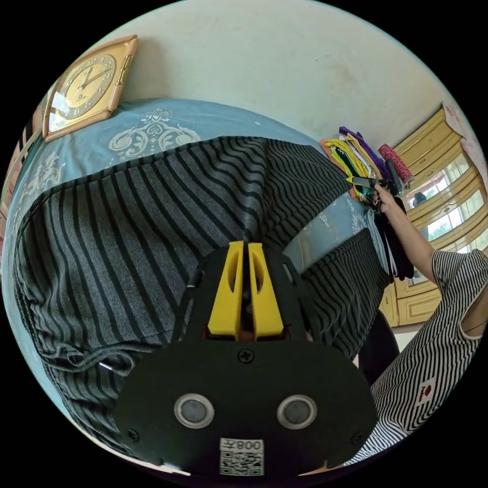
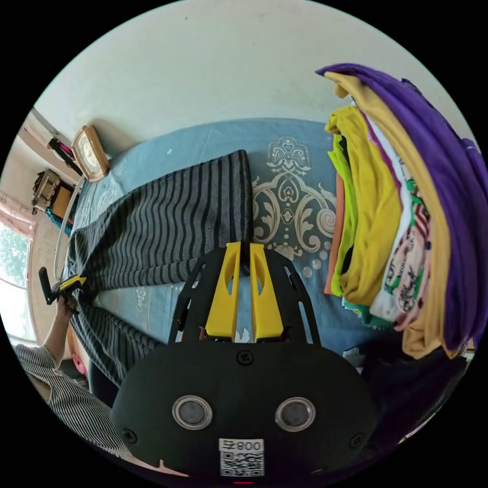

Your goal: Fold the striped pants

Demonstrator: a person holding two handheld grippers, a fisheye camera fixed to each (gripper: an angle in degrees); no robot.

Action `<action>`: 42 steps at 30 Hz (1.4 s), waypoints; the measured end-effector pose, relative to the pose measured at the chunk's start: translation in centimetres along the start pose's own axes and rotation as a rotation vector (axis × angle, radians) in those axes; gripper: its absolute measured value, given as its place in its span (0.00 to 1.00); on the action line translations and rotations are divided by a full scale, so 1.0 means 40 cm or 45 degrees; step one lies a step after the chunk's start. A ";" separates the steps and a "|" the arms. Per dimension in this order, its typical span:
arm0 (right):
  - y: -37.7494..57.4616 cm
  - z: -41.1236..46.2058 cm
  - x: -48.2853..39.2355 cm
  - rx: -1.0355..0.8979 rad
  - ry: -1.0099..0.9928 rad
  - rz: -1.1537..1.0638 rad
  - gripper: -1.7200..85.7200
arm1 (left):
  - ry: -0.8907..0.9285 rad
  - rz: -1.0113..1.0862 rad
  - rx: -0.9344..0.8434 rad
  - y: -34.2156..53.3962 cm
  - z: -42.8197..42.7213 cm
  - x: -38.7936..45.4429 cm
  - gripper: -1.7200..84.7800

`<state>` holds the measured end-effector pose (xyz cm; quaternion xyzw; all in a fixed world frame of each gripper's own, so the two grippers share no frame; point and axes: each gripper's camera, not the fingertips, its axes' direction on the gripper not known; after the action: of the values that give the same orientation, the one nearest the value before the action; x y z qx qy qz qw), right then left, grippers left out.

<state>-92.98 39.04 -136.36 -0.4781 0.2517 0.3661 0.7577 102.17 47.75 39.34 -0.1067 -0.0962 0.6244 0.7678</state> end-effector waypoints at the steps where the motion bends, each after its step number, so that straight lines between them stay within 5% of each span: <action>1: 0.014 -0.034 0.005 0.027 -0.017 -0.020 0.06 | 0.010 -0.003 0.012 0.006 -0.009 -0.003 0.05; 9: 0.046 0.058 0.147 -0.120 -0.056 0.231 0.07 | 0.106 -0.082 -0.037 0.067 -0.048 -0.037 0.11; 20: 0.271 -0.047 -0.055 -0.100 0.063 -0.080 0.02 | 0.070 -0.205 0.004 0.282 -0.220 -0.023 0.12; 28: 0.377 0.084 -0.039 -0.221 0.080 0.011 0.02 | 0.076 -0.319 0.018 0.307 -0.269 -0.058 0.11; 34: 0.354 0.069 -0.064 -0.212 0.097 0.020 0.02 | -0.259 -0.538 0.187 0.387 -0.473 -0.194 0.11; 42: 0.094 0.089 -0.471 0.023 -0.104 -0.493 0.09 | -0.365 -0.802 0.338 0.430 -0.684 -0.491 0.16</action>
<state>-107.27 37.39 -123.15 -0.4955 0.1274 0.2303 0.8278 89.75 30.72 7.95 0.1172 -0.1489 0.3732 0.9082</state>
